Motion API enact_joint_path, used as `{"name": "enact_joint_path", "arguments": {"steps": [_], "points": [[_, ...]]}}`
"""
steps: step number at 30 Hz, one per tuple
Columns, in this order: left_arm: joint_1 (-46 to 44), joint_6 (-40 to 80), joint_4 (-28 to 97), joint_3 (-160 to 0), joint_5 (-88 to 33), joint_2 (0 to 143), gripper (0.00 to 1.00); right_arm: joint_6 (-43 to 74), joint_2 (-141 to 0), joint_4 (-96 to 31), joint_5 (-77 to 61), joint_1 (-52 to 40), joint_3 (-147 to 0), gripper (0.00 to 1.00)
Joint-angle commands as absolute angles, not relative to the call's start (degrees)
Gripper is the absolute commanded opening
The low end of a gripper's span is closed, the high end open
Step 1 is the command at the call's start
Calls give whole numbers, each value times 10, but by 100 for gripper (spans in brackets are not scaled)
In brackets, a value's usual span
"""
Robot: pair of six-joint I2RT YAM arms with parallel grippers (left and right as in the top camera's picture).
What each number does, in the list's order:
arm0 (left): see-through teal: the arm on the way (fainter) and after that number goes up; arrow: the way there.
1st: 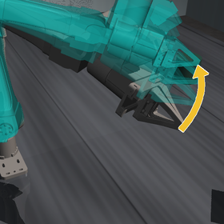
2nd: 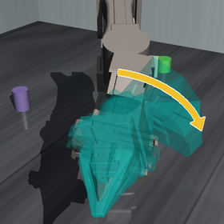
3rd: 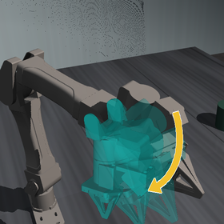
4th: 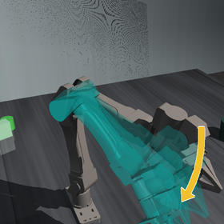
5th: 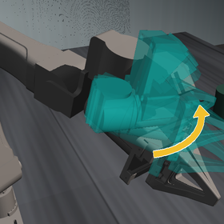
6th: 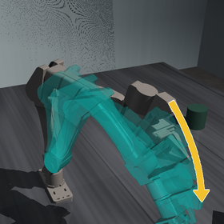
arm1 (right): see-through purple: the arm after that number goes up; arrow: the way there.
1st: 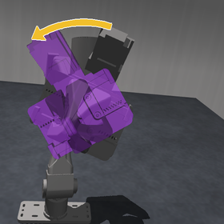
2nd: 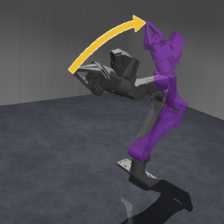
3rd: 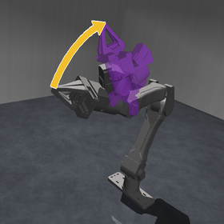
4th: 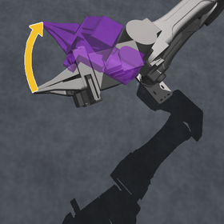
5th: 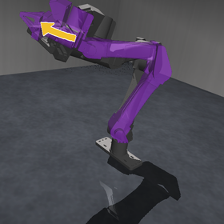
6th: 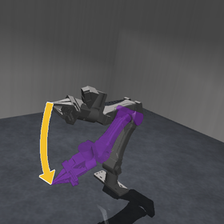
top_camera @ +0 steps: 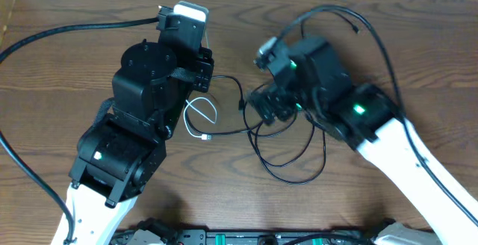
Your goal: Untangle cables
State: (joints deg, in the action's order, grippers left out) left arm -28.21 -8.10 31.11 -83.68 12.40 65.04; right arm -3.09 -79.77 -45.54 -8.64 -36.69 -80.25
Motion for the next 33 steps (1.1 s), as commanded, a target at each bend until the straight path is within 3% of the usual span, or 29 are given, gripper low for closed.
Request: {"name": "enact_joint_path", "arguments": {"steps": [1,4,8,12,17,33], "points": [[-279,-99,309,-847,147,648,8,-67,-770,-496,-121,-375,-806,99],[-279,-99,308,-847,154,647,8,-214,-760,-502,-205,-402,-806,99],[-279,-98,308,-847,153,647,8,-256,-779,-416,-196,-416,-806,99],[-279,-98,312,-847,153,647,8,-180,-803,-302,-113,-424,-806,99],[-279,-98,312,-847,153,647,8,-132,-806,-241,-109,-425,-806,99],[-279,-69,301,-847,143,647,7,-71,-820,-161,-190,-446,-805,99]]}}
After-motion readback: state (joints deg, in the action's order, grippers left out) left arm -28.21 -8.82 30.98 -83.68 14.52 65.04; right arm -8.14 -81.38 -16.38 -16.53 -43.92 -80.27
